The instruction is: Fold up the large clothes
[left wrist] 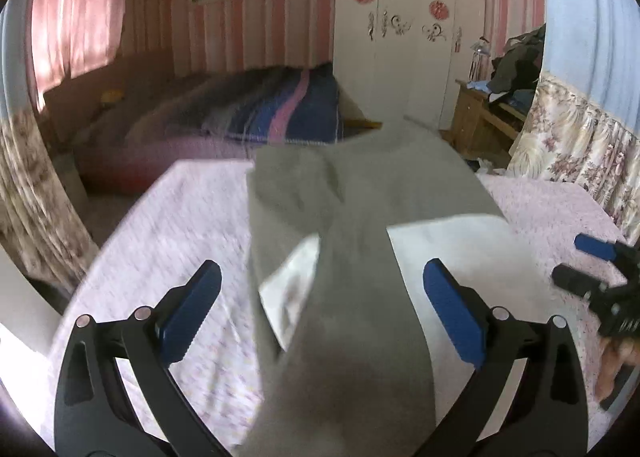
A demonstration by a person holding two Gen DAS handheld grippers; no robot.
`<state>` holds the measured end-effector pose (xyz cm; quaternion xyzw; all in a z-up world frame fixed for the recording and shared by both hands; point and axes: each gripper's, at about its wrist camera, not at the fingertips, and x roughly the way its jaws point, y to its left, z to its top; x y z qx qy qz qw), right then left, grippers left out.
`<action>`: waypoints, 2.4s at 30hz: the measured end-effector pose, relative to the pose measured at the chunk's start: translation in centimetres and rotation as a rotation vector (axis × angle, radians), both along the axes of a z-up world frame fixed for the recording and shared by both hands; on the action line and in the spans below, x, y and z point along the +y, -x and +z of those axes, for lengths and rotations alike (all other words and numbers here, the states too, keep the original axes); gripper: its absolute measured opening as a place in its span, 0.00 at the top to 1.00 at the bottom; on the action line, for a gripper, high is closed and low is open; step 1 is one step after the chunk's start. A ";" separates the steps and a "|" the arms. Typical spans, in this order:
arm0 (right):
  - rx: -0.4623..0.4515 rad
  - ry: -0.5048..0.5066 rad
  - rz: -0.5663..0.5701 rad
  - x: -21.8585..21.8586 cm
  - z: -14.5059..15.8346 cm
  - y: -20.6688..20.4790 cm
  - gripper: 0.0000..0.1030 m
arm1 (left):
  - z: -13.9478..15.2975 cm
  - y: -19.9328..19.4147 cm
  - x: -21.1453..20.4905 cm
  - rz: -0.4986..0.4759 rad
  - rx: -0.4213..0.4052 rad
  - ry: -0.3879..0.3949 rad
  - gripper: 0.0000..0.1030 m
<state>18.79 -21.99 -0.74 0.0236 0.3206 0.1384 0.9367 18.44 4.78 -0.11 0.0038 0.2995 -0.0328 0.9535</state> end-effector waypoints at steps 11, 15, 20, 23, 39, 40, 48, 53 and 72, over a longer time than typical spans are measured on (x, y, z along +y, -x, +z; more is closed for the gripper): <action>0.094 -0.036 -0.003 1.1 -0.9 -5.3 0.02 | -1.3 -4.3 1.9 0.008 0.075 0.007 0.03; 0.145 -0.036 0.002 2.1 -2.5 -7.1 0.02 | -2.7 -5.3 1.4 -0.003 0.095 -0.007 0.03; 0.189 -0.084 0.034 2.3 -4.2 -8.4 0.02 | -3.9 -6.0 1.1 0.011 0.101 -0.018 0.03; 0.213 -0.116 0.036 2.3 -4.9 -8.8 0.02 | -4.7 -6.6 1.4 0.025 0.111 0.001 0.03; 0.173 -0.115 0.108 3.2 -4.3 -7.9 0.72 | -5.4 -7.5 1.5 0.035 0.119 0.032 0.03; 0.167 -0.114 0.110 3.1 -4.2 -7.9 0.74 | -5.4 -7.4 1.4 0.030 0.118 0.034 0.03; 0.052 -0.137 0.115 0.1 0.8 -5.8 0.84 | -4.1 -5.8 -1.9 -0.078 0.101 0.101 0.03; 0.043 -0.115 0.052 -8.4 3.7 -3.7 0.84 | -3.4 -4.4 -9.4 -0.197 0.103 0.150 0.03; 0.014 0.011 -0.351 -22.6 1.8 6.5 0.04 | -2.1 1.3 -19.6 -0.253 0.104 0.021 0.03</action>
